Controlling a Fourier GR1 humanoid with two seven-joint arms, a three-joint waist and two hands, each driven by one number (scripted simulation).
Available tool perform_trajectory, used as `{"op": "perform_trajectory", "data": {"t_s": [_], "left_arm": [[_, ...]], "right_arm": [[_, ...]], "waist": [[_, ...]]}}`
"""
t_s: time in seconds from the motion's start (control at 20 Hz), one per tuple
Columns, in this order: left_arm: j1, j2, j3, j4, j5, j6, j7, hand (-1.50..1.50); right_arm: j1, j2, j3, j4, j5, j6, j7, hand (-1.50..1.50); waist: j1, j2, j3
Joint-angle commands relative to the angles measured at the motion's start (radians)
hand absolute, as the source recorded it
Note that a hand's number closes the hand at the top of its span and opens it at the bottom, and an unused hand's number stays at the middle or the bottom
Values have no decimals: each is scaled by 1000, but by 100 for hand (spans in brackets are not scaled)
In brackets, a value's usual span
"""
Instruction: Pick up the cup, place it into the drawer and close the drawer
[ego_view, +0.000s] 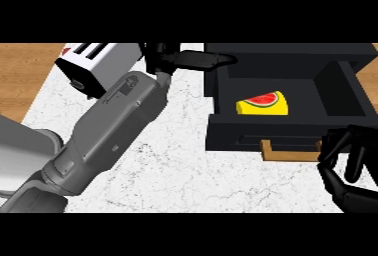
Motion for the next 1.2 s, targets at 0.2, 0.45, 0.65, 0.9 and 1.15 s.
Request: {"op": "perform_trajectory", "data": {"t_s": [0.2, 0.45, 0.65, 0.9, 1.15], "left_arm": [[276, 201, 20, -349, 8, 4, 104, -150], [502, 308, 55, -558, 32, -38, 115, -150], [591, 350, 110, -606, 55, -102, 122, -150], [722, 370, 124, -609, 45, -177, 37, -150], [851, 404, 162, -722, 43, -195, 31, -150]], "right_arm": [[35, -43, 55, 6, 177, 40, -22, 150], [21, -23, 90, 89, 289, 5, -24, 150], [-10, -55, 124, 186, 426, 24, -162, 150], [3, -135, 239, 190, 699, -14, -259, 150], [-70, -104, 319, 419, 875, -124, -336, 150]], "waist": [[15, -1, 0], [18, 3, 0], [6, 9, 1], [7, 11, 0], [11, 10, 1]]}}
